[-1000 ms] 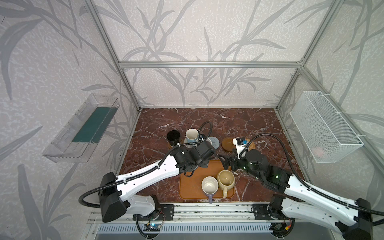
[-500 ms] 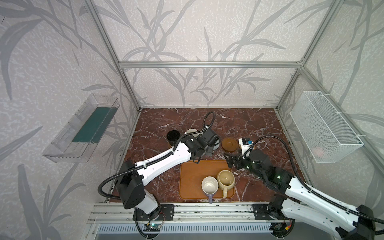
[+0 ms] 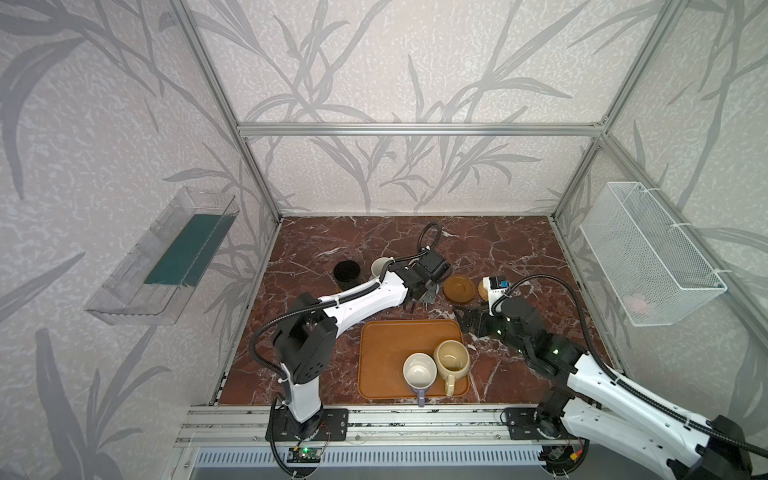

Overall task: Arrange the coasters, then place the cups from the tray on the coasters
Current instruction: 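Carry the white speckled mug over the grey felt coaster with the left gripper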

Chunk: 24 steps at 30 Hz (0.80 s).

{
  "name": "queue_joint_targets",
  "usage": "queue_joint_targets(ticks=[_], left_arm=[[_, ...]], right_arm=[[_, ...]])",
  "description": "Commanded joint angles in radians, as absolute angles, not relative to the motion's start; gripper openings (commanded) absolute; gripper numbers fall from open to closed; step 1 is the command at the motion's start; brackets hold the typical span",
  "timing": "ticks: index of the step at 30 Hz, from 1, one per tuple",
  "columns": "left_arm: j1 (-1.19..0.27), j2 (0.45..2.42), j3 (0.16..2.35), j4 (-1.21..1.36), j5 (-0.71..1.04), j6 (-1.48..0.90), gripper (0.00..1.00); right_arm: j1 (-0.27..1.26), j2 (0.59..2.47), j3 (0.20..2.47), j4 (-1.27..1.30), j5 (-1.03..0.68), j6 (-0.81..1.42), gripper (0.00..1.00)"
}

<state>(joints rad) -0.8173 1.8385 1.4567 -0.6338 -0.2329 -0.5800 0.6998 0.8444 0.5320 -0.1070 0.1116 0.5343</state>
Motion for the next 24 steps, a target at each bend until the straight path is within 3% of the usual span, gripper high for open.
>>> queue_joint_targets(ticks=[1, 24], left_arm=[[-0.804, 1.847, 1.522, -0.539, -0.262, -0.6, 0.0], [-0.804, 1.94, 1.547, -0.535, -0.293, -0.642, 0.0]], right_arm=[[0.658, 0.857, 0.515, -0.08, 0.046, 0.56, 0.99], [0.577, 0.872, 0.507, -0.094, 0.001, 0.564, 0.99]])
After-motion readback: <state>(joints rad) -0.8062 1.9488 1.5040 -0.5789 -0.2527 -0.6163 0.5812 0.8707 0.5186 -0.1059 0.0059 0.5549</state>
